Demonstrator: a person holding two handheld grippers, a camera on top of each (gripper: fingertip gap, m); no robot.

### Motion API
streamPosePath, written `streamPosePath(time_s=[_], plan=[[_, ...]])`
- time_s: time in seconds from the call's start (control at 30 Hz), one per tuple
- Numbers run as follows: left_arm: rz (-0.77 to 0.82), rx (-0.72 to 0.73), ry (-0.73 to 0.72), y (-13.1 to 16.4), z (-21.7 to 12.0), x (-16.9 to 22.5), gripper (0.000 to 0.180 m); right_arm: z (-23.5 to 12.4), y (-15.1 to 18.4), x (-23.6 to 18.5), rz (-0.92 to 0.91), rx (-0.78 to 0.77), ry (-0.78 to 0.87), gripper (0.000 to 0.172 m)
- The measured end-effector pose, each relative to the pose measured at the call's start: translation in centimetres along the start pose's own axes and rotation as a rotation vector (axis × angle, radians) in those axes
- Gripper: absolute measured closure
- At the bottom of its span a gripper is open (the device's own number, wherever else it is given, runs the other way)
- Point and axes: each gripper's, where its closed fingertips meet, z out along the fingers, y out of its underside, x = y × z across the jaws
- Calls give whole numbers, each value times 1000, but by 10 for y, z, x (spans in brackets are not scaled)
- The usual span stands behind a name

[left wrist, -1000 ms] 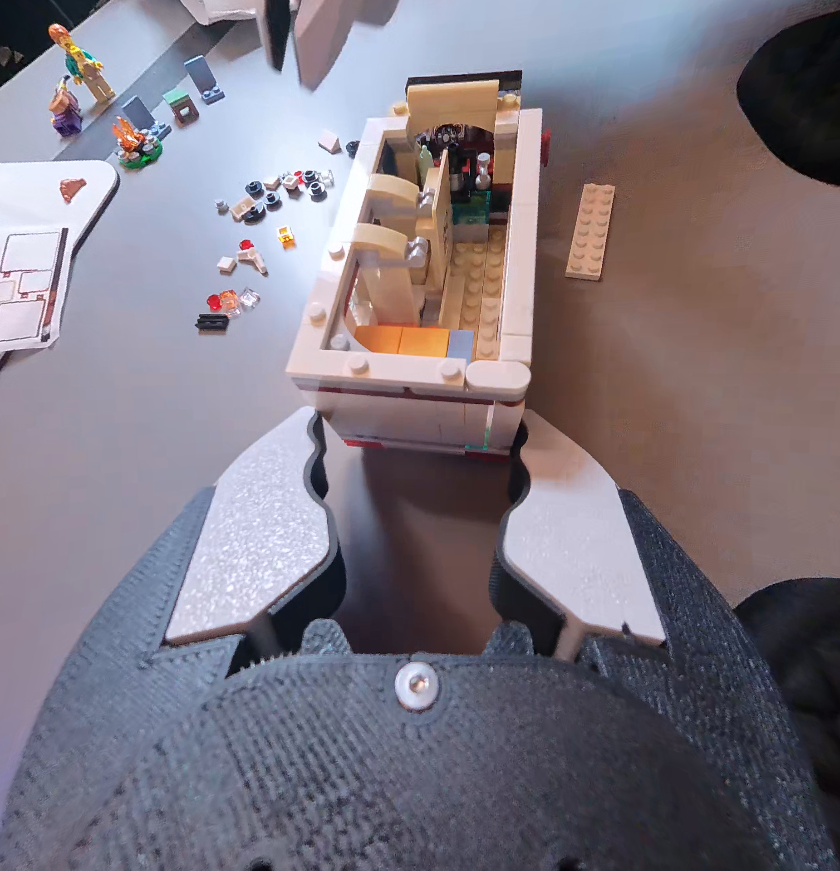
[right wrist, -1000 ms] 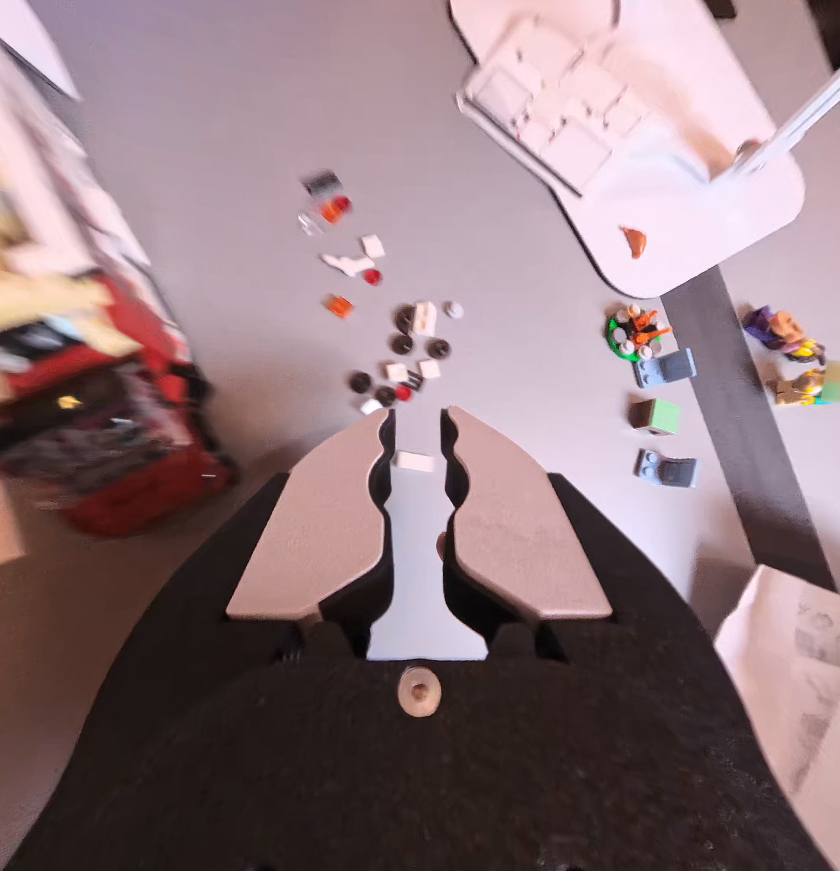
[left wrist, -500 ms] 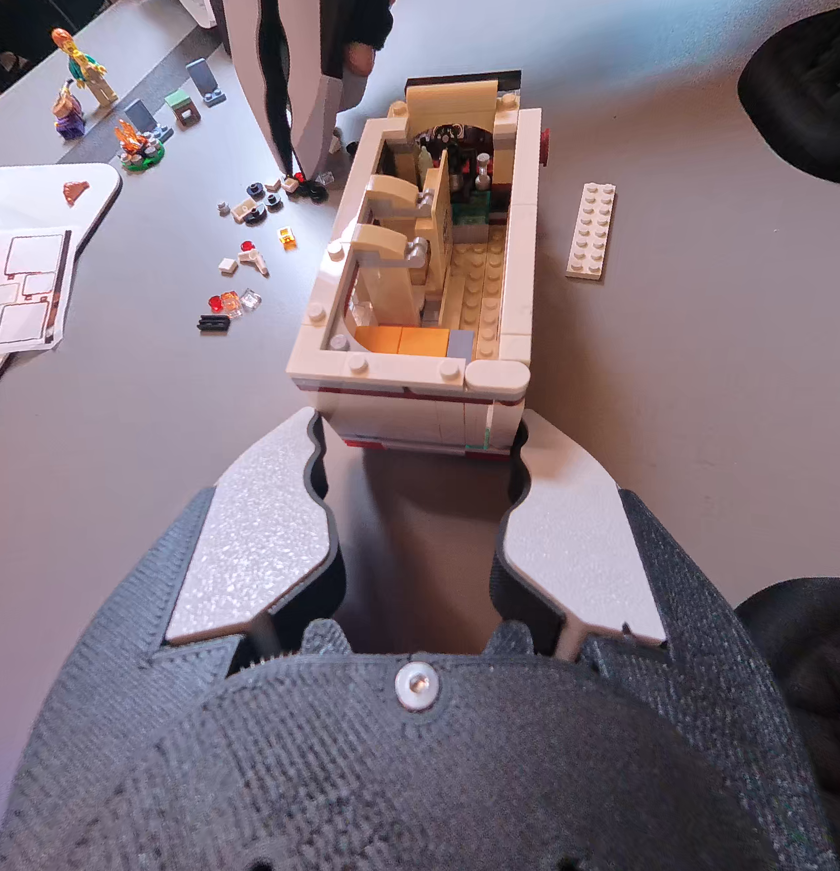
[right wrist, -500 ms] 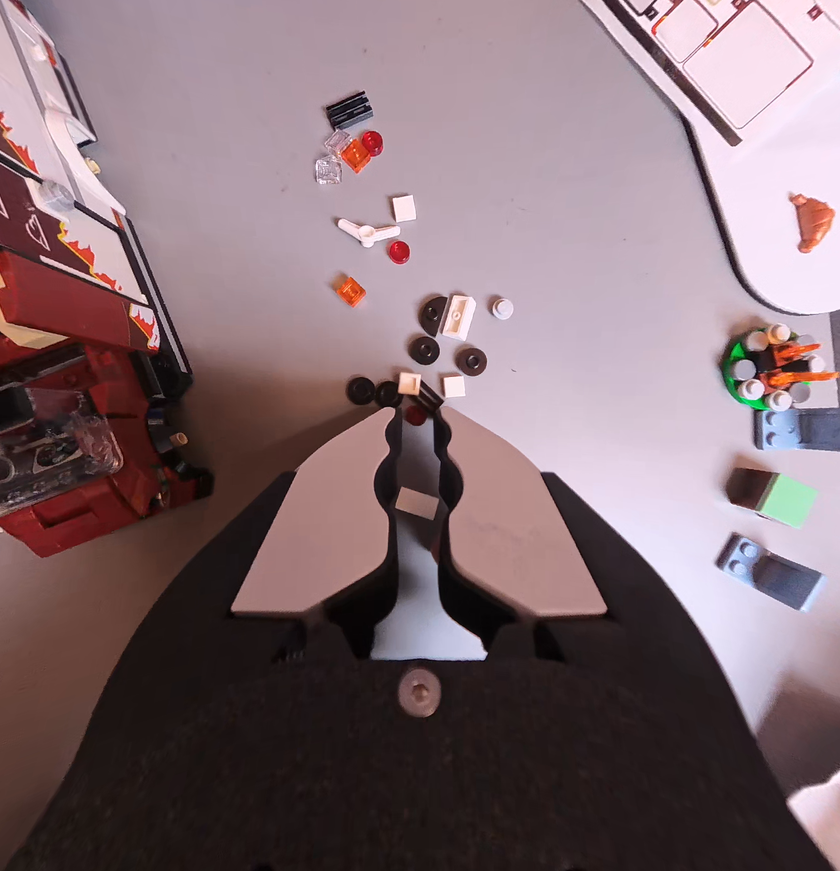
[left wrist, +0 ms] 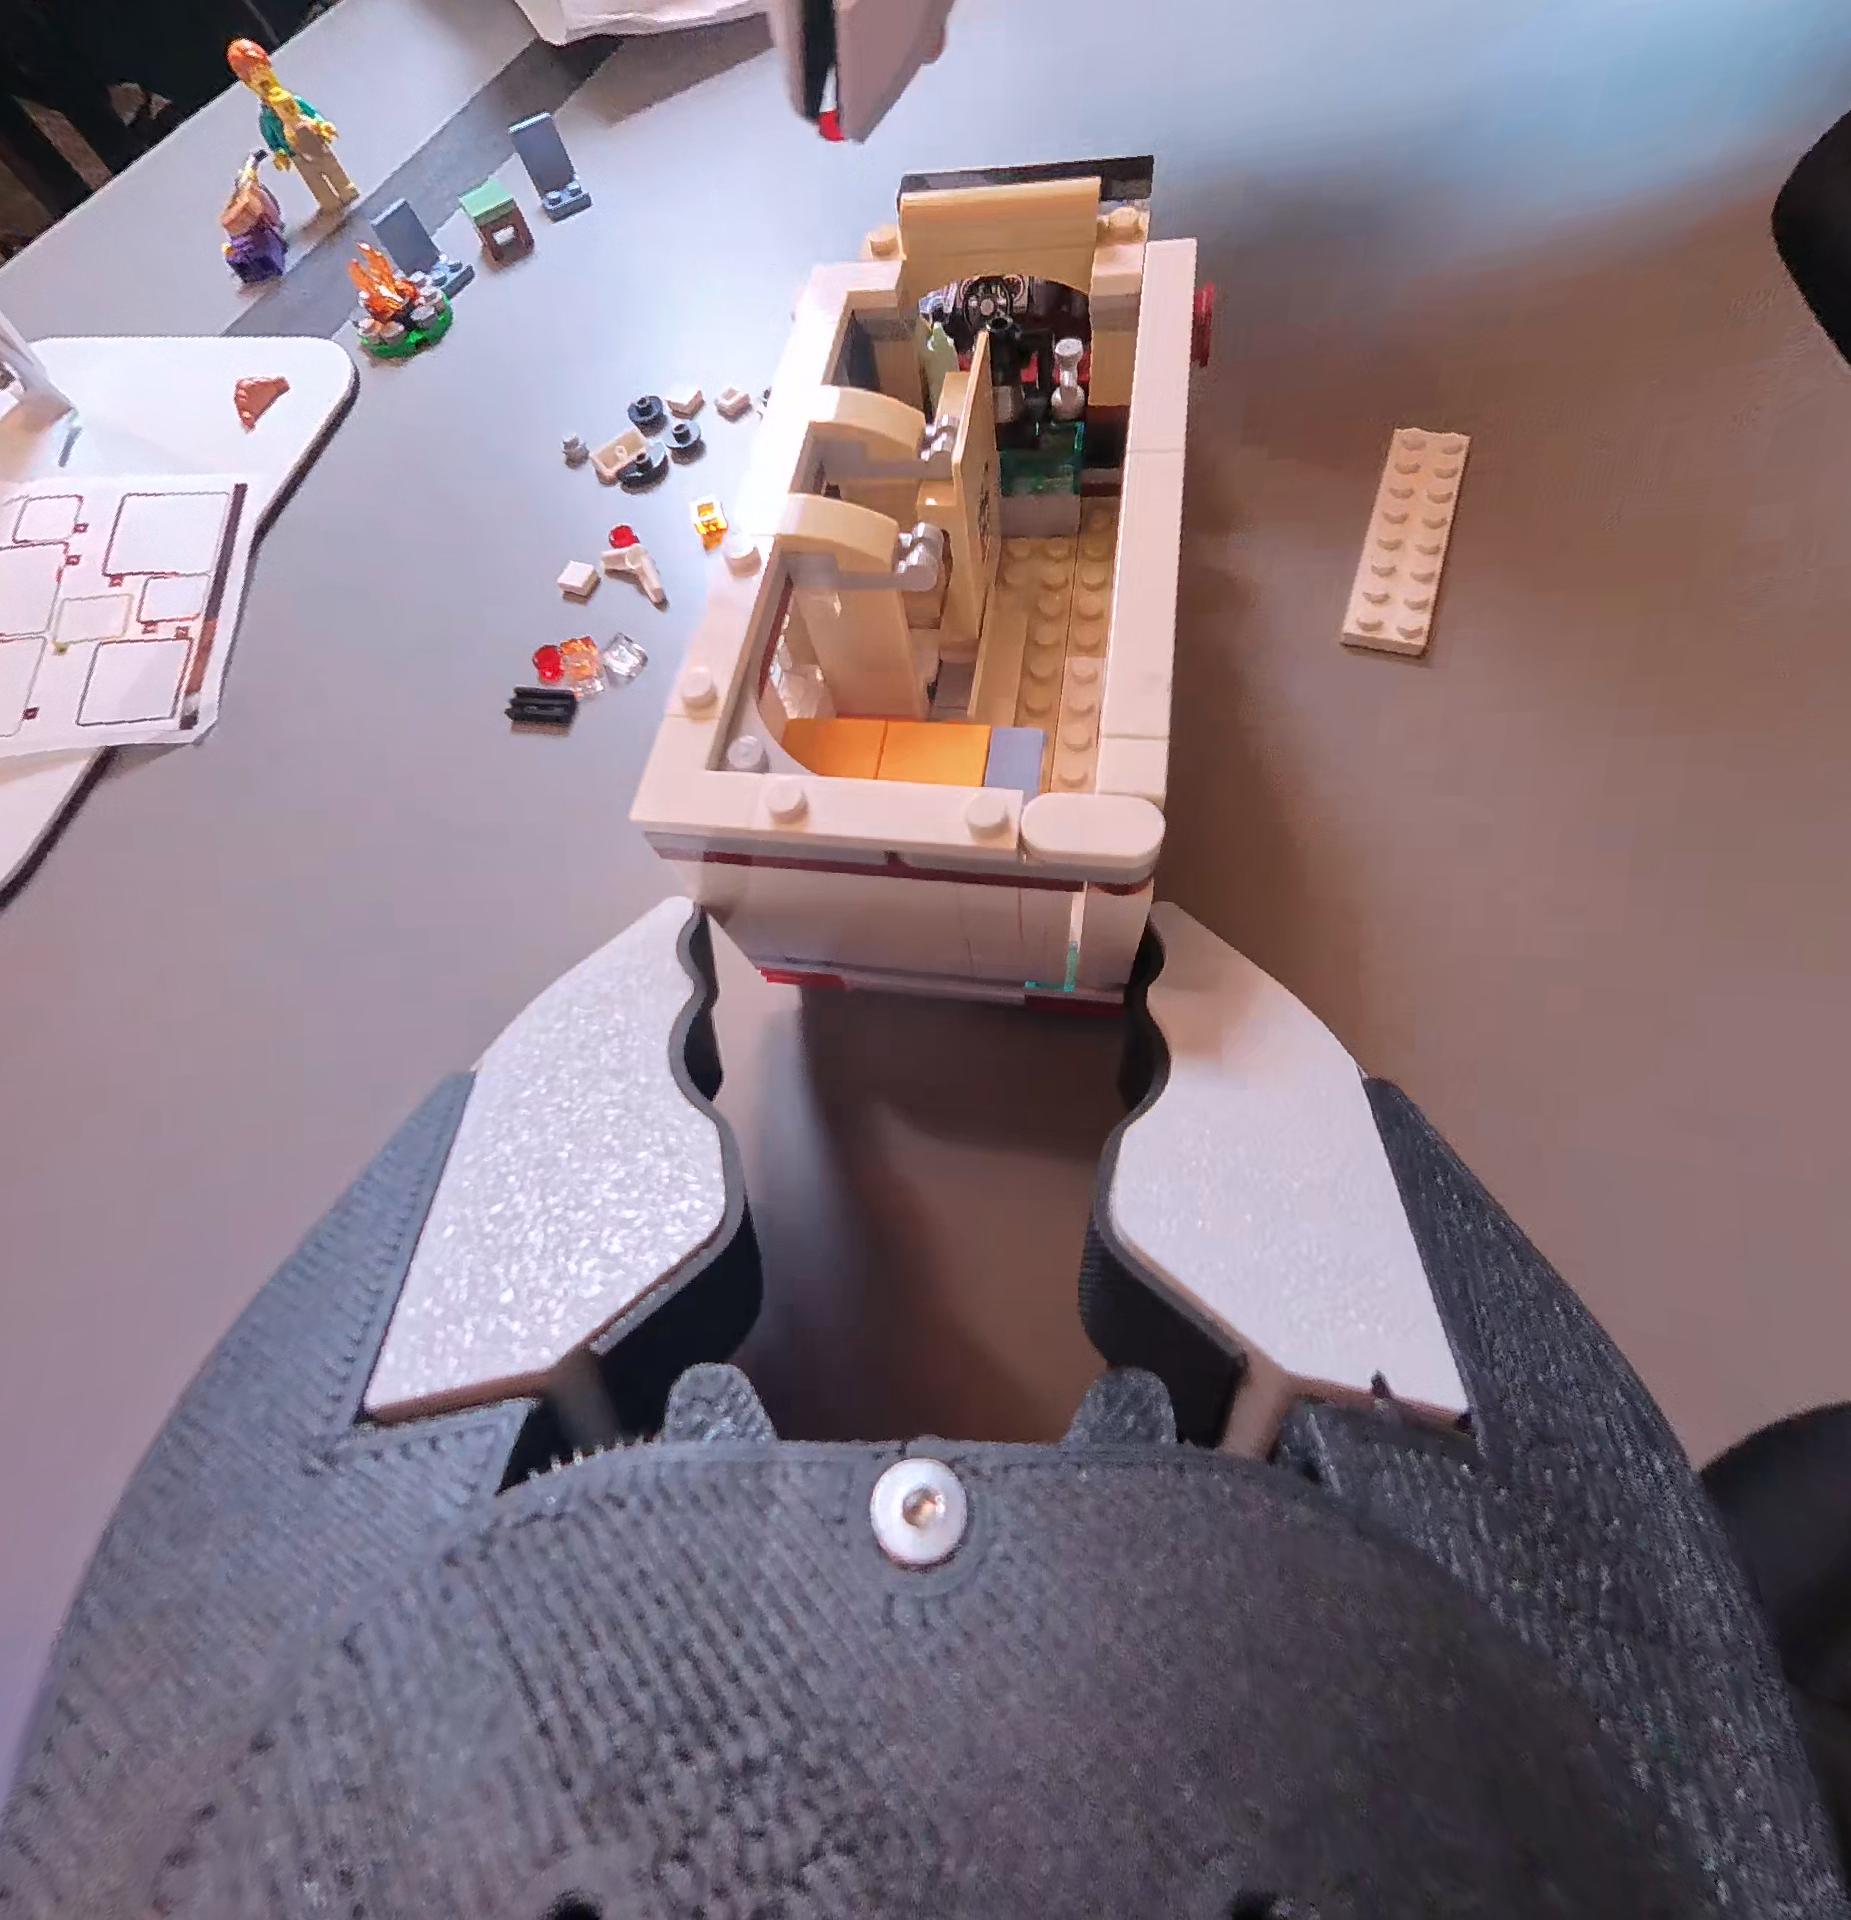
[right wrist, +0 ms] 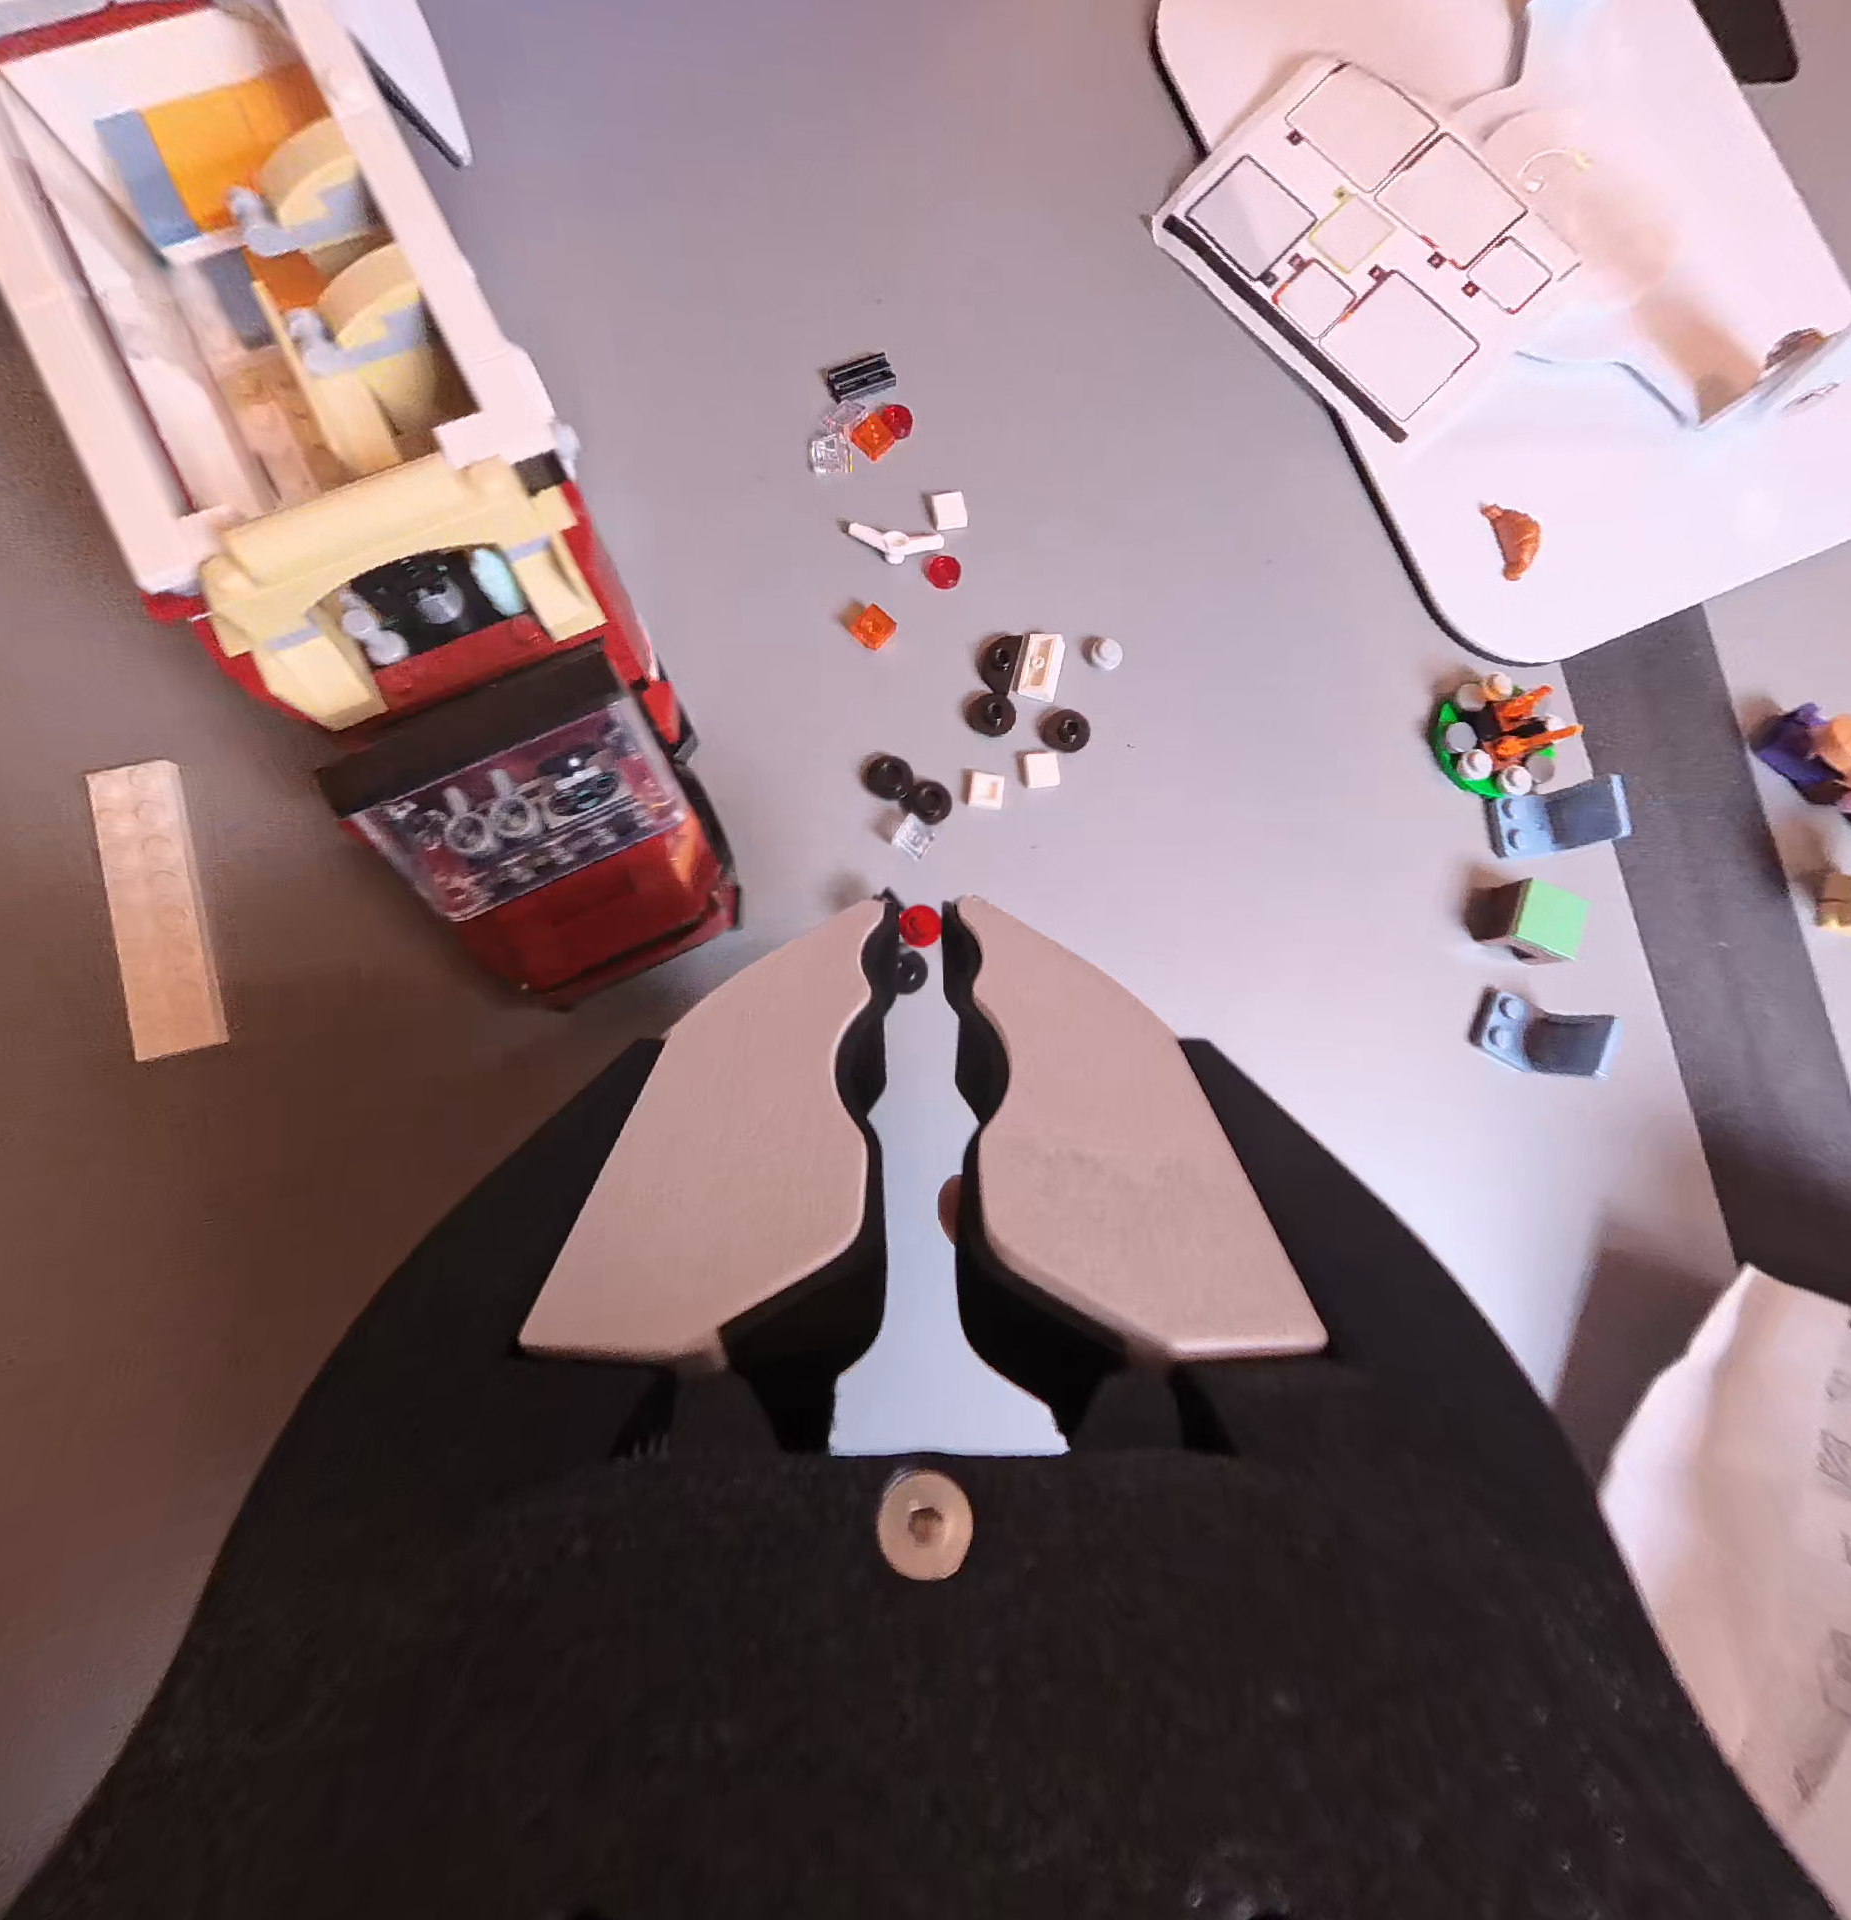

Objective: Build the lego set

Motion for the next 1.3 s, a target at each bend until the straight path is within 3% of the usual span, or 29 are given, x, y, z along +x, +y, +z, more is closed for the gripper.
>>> streamPosePath(time_s=[0.17,0.27,0.33,0.4,0.47,0.6,0.73,0.87,1.17,1.3], plan=[[-3,7,-107,-1,0,-14,112,-9,-3,-8,9,88,31,165],[-44,27,-144,-4,-9,-18,107,-20,-9,-23,26,185,20,165],[-44,86,-189,-18,-26,-21,113,-30,-14,-40,22,260,10,165],[-18,183,-209,-44,-44,-17,129,-40,-22,-63,-1,342,-2,165],[-34,258,-62,-70,-47,10,148,-49,-33,-90,-44,424,-13,165],[-81,318,202,-105,-25,64,150,-63,-70,-151,-55,630,-144,165],[153,301,169,-109,-6,96,153,-70,-90,-187,66,782,-332,165],[208,355,225,-112,-12,123,161,-54,-80,-199,-1,711,-301,165],[174,410,193,-113,-17,121,175,-46,-80,-204,39,761,-337,165],[156,409,199,-108,-16,118,180,-32,-66,-200,21,685,-312,165]])
